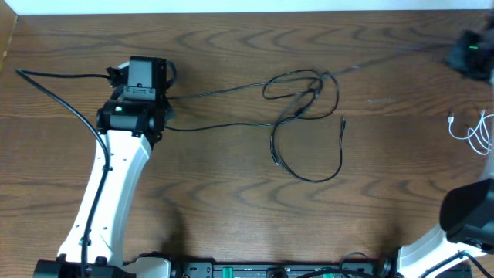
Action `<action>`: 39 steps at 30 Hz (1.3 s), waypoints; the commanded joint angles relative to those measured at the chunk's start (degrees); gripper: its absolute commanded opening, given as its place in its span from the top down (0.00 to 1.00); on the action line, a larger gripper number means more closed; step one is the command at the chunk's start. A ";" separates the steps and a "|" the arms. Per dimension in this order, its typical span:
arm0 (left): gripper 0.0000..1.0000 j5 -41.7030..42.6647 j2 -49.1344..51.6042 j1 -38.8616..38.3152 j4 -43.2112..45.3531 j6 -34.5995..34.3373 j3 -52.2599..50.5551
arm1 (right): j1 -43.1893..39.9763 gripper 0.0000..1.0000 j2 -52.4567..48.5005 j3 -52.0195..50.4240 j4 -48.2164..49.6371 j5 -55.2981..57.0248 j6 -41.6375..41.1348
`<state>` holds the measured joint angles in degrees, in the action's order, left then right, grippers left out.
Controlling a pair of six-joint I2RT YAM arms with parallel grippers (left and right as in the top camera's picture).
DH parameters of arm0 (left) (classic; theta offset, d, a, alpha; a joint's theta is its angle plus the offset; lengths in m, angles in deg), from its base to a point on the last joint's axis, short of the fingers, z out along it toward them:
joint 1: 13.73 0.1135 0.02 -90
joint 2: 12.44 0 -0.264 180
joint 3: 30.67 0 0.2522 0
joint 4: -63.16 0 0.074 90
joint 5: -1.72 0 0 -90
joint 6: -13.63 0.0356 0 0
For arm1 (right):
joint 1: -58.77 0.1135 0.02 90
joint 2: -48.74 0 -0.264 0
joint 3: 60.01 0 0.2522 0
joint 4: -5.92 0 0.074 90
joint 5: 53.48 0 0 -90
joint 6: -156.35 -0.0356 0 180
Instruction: Untangle cables
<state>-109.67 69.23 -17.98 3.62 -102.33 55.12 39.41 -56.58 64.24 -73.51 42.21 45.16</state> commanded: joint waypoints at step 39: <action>0.92 26.03 0.33 2.21 -1.99 8.37 -0.17 | -1.16 0.50 0.31 0.02 -3.87 -32.61 25.75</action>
<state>-81.65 69.31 -14.20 2.70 -97.50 54.97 34.67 -56.54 64.16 -76.33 9.95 64.96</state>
